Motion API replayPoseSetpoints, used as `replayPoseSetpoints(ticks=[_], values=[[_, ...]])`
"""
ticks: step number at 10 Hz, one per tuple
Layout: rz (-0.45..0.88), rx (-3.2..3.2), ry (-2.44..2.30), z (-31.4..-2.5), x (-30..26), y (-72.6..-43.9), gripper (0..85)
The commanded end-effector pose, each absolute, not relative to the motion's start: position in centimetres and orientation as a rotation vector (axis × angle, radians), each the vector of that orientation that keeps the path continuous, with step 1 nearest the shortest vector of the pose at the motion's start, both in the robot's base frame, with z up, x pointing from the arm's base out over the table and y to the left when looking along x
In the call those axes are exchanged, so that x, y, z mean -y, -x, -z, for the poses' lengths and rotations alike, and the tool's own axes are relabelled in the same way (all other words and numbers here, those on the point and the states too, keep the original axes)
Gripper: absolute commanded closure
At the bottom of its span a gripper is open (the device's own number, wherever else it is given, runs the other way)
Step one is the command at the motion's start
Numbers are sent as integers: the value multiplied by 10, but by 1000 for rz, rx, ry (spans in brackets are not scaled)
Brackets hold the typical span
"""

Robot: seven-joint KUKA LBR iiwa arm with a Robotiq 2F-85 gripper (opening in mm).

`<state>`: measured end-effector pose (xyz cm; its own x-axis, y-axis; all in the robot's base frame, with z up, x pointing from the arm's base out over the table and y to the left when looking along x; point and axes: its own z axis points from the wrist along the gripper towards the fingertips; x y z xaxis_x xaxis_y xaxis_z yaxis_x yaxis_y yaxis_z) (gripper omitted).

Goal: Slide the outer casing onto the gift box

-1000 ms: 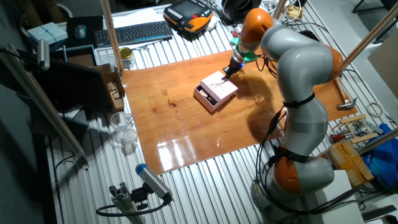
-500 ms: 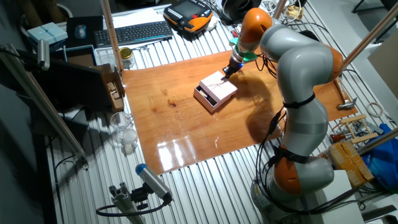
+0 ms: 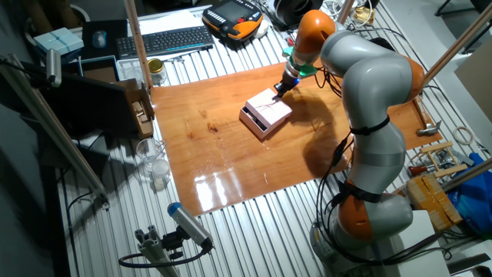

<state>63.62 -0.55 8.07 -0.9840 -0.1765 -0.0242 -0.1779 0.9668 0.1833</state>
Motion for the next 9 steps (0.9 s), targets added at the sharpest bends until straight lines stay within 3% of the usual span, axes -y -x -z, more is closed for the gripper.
replayPoseSetpoints(ticks=[1,9], values=[[-291,-3109,278,-81,5,-636,850],[-288,-3112,259,-83,-1,-630,850]])
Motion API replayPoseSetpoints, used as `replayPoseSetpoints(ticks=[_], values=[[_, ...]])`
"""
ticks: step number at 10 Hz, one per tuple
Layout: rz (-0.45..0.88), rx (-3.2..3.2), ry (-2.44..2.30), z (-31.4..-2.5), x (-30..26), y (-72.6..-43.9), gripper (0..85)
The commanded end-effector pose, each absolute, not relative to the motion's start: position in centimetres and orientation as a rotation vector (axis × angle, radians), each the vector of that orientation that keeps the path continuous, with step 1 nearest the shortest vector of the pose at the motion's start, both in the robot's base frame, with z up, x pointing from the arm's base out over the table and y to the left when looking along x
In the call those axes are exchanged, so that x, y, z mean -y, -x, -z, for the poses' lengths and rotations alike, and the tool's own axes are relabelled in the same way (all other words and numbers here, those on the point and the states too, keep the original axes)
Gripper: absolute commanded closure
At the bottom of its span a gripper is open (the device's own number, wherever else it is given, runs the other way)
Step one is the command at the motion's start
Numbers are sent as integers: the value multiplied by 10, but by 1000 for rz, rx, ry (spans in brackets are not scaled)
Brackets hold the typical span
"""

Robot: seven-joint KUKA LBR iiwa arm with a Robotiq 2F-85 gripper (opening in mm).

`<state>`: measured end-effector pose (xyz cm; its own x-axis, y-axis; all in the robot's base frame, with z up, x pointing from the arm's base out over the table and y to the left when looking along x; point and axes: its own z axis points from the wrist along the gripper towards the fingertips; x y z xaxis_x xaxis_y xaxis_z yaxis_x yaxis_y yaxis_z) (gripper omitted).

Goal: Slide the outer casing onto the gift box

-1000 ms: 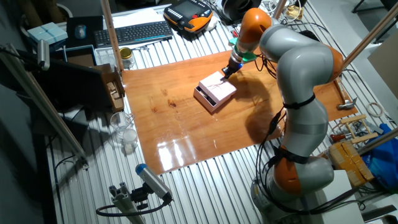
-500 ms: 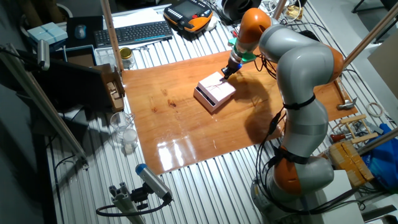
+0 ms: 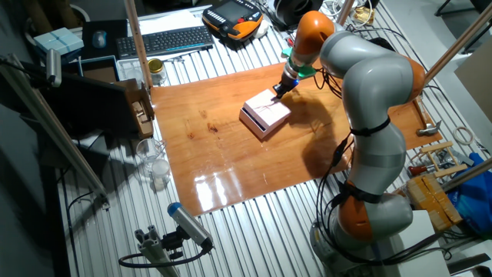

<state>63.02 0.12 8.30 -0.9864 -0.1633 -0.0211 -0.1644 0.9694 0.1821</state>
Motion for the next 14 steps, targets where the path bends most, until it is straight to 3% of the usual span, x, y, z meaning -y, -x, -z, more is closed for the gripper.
replayPoseSetpoints(ticks=[1,14], values=[[-288,-3112,259,-83,-2,-630,850],[-263,-3110,236,-84,-10,-618,850]])
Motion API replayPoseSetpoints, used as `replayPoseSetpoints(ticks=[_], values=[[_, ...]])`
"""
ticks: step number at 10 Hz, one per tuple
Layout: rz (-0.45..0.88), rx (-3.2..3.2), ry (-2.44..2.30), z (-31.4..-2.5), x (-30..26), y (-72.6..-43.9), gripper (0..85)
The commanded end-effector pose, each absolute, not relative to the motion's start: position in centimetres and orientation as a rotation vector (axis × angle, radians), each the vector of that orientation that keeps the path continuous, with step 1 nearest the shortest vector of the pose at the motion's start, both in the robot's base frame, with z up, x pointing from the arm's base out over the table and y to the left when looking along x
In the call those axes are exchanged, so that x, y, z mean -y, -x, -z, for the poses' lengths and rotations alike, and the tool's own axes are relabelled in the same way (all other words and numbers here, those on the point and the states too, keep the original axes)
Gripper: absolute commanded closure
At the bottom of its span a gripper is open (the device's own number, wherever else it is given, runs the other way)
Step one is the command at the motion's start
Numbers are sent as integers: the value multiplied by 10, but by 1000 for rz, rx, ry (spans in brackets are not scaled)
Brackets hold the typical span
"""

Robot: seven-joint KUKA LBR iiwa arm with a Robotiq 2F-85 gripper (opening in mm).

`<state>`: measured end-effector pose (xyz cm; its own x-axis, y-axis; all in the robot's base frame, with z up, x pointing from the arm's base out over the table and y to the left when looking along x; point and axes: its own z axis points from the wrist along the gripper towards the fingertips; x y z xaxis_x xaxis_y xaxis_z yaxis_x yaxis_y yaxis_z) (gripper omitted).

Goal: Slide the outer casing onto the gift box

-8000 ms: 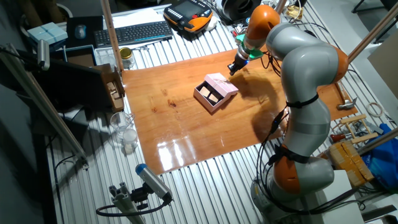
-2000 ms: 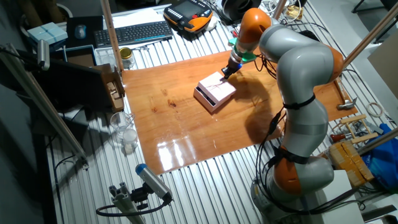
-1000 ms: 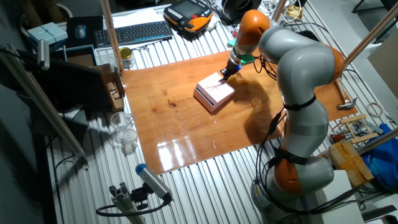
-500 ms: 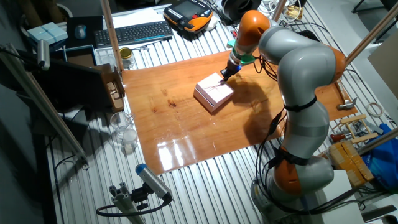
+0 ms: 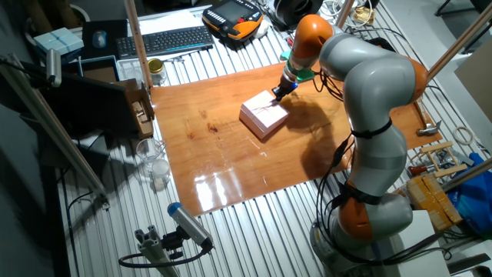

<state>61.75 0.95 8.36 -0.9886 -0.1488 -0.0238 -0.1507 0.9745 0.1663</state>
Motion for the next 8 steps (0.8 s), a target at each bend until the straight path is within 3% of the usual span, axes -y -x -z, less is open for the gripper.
replayPoseSetpoints(ticks=[1,8], values=[[-264,-3112,236,-84,-9,-617,850],[-230,-3114,241,-86,-11,-614,850]])
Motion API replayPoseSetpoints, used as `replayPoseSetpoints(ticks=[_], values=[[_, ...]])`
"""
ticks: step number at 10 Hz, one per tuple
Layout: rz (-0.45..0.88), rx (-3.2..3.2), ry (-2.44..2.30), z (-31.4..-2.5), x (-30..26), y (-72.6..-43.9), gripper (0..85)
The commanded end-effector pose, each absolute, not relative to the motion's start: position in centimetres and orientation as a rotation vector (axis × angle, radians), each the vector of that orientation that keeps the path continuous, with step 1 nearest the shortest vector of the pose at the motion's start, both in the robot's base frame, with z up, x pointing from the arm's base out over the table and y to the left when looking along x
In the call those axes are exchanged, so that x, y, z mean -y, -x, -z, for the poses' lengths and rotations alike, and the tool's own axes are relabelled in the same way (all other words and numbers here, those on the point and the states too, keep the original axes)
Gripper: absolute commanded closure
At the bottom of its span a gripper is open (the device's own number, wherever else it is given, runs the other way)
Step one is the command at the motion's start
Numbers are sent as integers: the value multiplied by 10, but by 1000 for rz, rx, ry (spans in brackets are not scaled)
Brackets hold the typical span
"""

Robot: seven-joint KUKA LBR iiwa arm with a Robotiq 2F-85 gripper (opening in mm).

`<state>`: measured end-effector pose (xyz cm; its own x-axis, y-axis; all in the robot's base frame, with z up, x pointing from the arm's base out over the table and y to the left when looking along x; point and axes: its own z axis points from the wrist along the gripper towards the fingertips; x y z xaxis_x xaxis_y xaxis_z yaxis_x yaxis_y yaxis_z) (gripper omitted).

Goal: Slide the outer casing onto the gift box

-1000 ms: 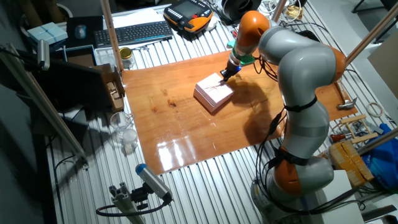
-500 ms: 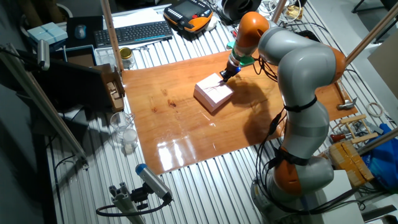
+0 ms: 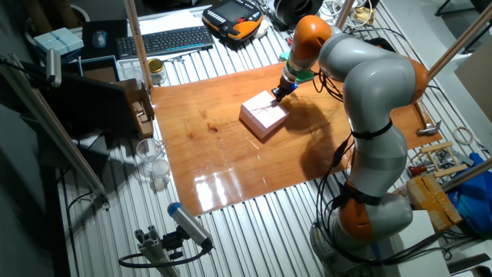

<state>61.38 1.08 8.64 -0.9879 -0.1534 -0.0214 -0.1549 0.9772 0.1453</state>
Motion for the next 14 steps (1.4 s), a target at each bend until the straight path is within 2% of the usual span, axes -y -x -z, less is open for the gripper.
replayPoseSetpoints(ticks=[1,14], values=[[-228,-3114,243,-87,-11,-613,850],[-245,-3130,210,-90,-11,-611,850]])
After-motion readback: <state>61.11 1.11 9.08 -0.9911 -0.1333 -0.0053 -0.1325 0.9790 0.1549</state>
